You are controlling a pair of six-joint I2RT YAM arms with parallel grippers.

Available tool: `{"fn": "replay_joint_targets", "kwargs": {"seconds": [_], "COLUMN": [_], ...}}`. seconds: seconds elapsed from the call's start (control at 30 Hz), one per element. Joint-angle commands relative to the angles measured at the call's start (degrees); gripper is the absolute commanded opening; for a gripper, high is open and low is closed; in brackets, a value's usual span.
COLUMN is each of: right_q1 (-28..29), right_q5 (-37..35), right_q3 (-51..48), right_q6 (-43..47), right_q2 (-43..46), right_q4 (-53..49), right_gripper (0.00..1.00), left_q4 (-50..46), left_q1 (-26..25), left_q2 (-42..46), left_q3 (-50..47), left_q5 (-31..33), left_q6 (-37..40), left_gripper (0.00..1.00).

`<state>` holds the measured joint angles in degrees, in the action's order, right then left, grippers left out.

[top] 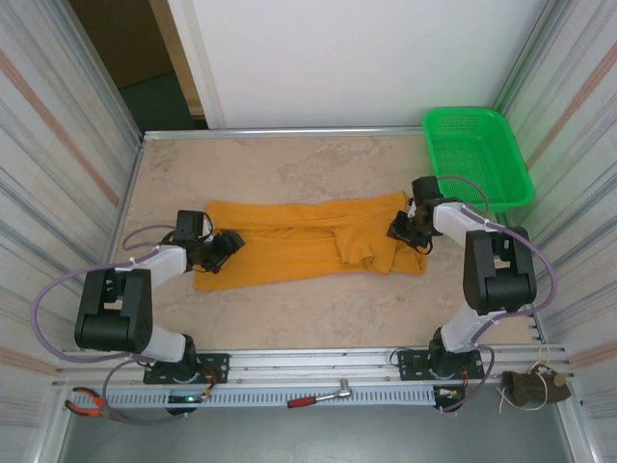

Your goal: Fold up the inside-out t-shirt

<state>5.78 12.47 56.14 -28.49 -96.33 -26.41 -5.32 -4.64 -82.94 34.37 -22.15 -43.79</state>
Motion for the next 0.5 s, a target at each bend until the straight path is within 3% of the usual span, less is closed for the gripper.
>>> {"fn": "replay_joint_targets", "kwargs": {"seconds": [0.0,0.1,0.27,0.47], "right_q1": [0.4,0.4,-0.5,-5.2], "right_q5": [0.1,0.2,0.6,1.4], "right_q3": [1.5,1.3,1.8,4.6], "right_q6": [-1.2,-1.0,-0.2,2.4], "right_q2": [-1.5,-2.0,-2.1,-0.4], "right_q4": [0.5,0.9,0.9,-2.0], "right_gripper": [0.31,0.31,0.0,0.0], "left_q4": [-7.2,-7.3,-7.8,-8.3], "left_q1": [-0.2,-0.2,-0.2,0.1], "left_q2": [-1.2,-0.9,-0.8,-0.8], "left_q3": [-1.6,-1.7,-1.6,-1.6], "left_q5": [5.6,5.6,6.0,6.3], "left_q6": [0.5,0.4,0.6,0.9], "left_gripper": [0.64,0.64,0.64,0.64]}}
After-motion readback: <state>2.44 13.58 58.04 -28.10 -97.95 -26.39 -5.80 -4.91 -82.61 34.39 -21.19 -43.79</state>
